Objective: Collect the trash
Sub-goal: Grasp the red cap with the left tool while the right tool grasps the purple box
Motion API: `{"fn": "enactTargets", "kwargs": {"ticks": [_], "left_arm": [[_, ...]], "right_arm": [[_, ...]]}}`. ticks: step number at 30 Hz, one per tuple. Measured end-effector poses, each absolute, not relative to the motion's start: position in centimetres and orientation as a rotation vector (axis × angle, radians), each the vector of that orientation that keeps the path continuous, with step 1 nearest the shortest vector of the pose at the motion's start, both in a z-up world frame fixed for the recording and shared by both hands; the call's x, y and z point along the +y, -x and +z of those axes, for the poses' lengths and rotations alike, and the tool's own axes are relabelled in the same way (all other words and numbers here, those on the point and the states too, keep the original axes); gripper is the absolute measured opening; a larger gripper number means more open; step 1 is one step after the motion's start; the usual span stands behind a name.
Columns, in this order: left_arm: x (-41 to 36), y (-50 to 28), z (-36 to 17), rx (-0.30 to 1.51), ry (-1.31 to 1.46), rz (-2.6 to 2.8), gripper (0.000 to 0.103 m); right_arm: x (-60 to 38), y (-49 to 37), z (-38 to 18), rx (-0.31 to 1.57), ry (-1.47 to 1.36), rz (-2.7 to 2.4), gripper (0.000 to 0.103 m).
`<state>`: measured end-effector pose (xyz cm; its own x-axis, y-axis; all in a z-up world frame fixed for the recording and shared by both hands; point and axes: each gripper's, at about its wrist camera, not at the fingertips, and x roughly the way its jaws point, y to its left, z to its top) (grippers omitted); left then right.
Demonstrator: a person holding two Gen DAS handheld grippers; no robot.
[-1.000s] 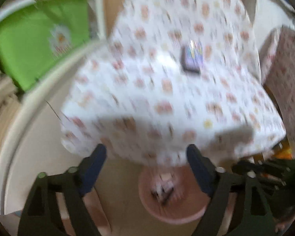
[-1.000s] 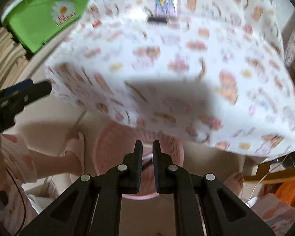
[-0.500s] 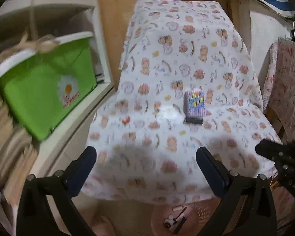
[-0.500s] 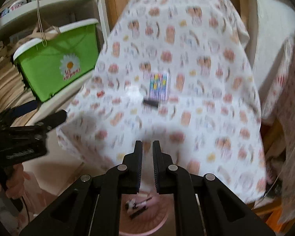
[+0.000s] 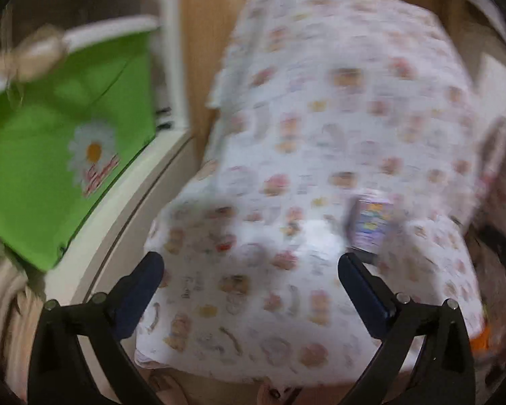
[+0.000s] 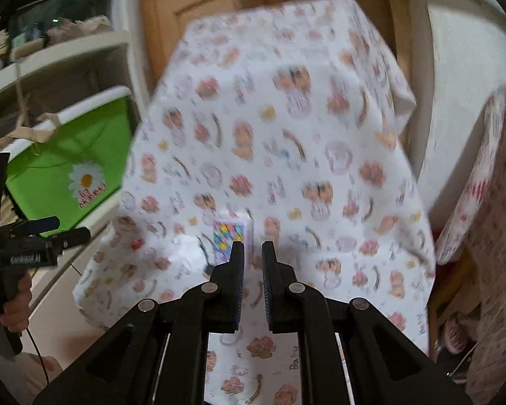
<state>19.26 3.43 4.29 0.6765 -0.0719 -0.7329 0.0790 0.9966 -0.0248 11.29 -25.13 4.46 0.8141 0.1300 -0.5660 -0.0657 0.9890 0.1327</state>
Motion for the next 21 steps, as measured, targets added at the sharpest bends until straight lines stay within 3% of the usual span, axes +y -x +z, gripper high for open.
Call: {"fn": "enactTargets", "kwargs": {"ticks": [7,9,12,15,17,21], "left_arm": [[6.3,-23.9,1.7,0.938,0.14,-0.065,0.103],[6.3,-25.1,1.3,0.946,0.118,-0.033,0.103],[6.0,-26.6,0.3,0.994,0.093,-0.057,0.102],[5.9,-28.0,-1.1,1.052,0.087,-0.052,0.091],[5.9,-28.9,-2.1,1.099,0.11,-0.054,0.08],[6.2,-30.3,-3.6,1.142,0.145,-0.049,0.071]], "right_arm": [[-25.4,-15.5,0.7,0.763,-0.118,0.11,0.013],[-25.4,-16.1,0.2,0.787,-0.119,0.107,0.027],[-25.6,-16.6,-0.2,0.798,-0.125,0.093,0.04],[-25.7,-17.3,-0.4,0.818,-0.144,0.107,0.053],[-25.6,-17.6,-0.5,0.817,-0.141,0.102,0.057],[-25.8,-18.2,-1.1,0.836,-0.129,0.068,0.061]]}}
